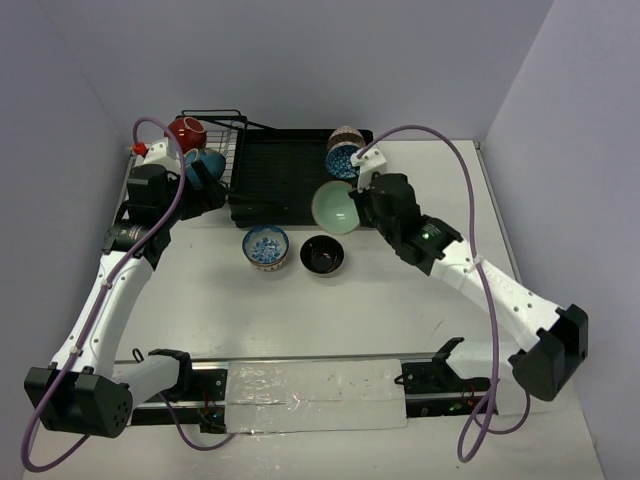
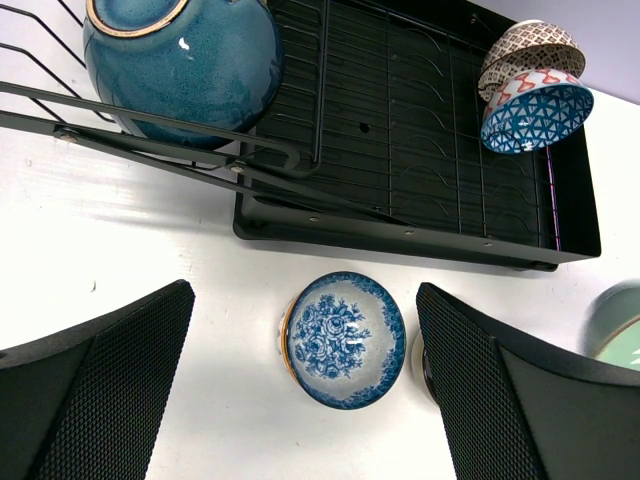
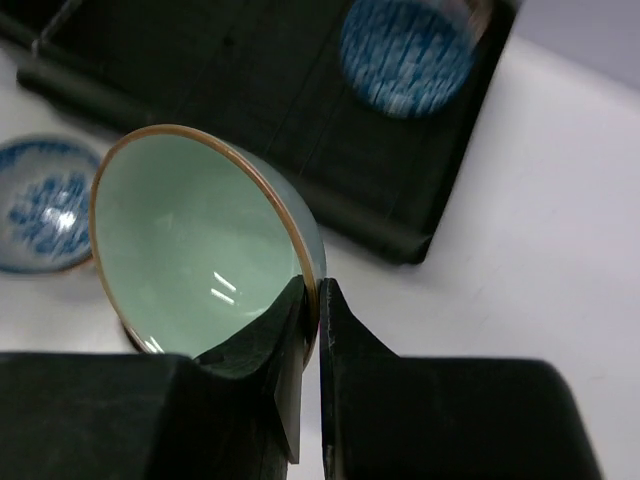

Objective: Load the bowls into the dish rack

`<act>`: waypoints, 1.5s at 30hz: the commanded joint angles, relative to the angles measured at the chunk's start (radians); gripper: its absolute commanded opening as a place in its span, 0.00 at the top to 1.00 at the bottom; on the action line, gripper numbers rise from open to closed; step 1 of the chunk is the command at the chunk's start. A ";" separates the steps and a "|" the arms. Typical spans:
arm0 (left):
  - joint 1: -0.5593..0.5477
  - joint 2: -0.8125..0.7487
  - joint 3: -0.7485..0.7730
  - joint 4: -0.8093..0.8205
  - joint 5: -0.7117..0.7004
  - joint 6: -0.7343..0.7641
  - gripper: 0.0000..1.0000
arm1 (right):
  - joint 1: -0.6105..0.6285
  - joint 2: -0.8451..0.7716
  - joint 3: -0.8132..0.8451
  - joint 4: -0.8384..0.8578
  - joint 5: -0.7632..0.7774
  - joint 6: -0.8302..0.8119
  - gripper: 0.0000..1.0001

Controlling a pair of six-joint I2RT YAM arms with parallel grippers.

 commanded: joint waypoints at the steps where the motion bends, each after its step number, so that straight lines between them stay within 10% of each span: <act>1: 0.008 -0.020 0.002 0.024 0.016 0.005 0.01 | 0.006 -0.094 -0.128 0.532 0.128 -0.336 1.00; 5: 0.014 -0.023 0.004 0.024 0.013 0.005 0.01 | -0.003 -0.047 -0.286 1.042 0.152 -0.711 1.00; 13: 0.016 -0.035 -0.005 0.031 0.004 0.007 0.01 | -0.048 0.255 -0.219 1.363 0.098 -1.051 1.00; 45: 0.046 0.008 -0.002 0.028 0.030 -0.003 0.01 | -0.109 0.696 -0.178 1.600 0.052 -1.410 1.00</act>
